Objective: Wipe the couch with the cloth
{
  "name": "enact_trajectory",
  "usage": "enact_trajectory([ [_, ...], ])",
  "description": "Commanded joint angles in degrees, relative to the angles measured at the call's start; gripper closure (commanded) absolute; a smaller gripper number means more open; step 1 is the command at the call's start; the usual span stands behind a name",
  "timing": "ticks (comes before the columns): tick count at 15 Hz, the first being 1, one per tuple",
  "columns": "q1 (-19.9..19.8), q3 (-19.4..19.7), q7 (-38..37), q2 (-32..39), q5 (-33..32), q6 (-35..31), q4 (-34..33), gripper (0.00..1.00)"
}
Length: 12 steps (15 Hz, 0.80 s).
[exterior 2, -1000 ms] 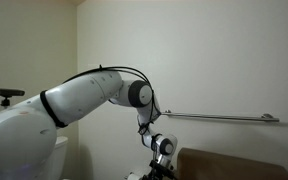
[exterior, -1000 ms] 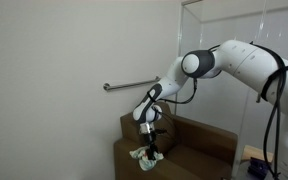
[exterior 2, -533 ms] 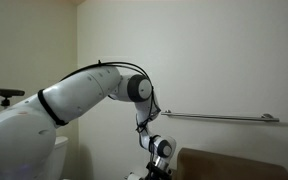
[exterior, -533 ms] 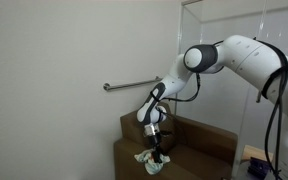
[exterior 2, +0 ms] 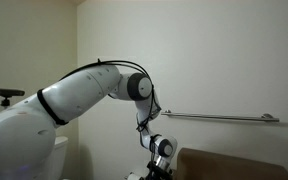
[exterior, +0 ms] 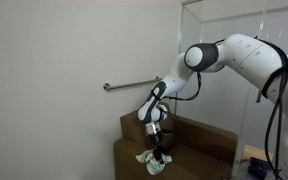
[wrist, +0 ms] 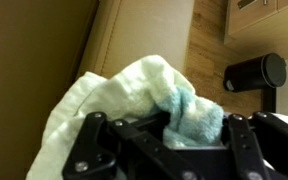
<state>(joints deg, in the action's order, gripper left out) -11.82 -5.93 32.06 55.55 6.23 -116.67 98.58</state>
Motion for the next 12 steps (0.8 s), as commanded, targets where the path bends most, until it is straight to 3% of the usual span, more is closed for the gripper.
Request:
enact_trajectory([
  [1, -1.2, -0.8, 0.9, -4.2, 0.0, 2.9, 3.3, 0.5],
  [5, 0.1, -0.4, -1.1, -7.9, 0.0, 3.8, 4.8, 0.24],
  [8, 2.0, 0.4, -4.9, -13.2, -0.3, -0.8, 9.0, 0.05],
  [9, 2.5, 0.7, -6.2, -14.7, -0.5, -1.7, 10.1, 0.0],
  [12, 4.2, 1.3, -10.0, -19.6, -0.6, -4.8, 13.7, 0.0],
])
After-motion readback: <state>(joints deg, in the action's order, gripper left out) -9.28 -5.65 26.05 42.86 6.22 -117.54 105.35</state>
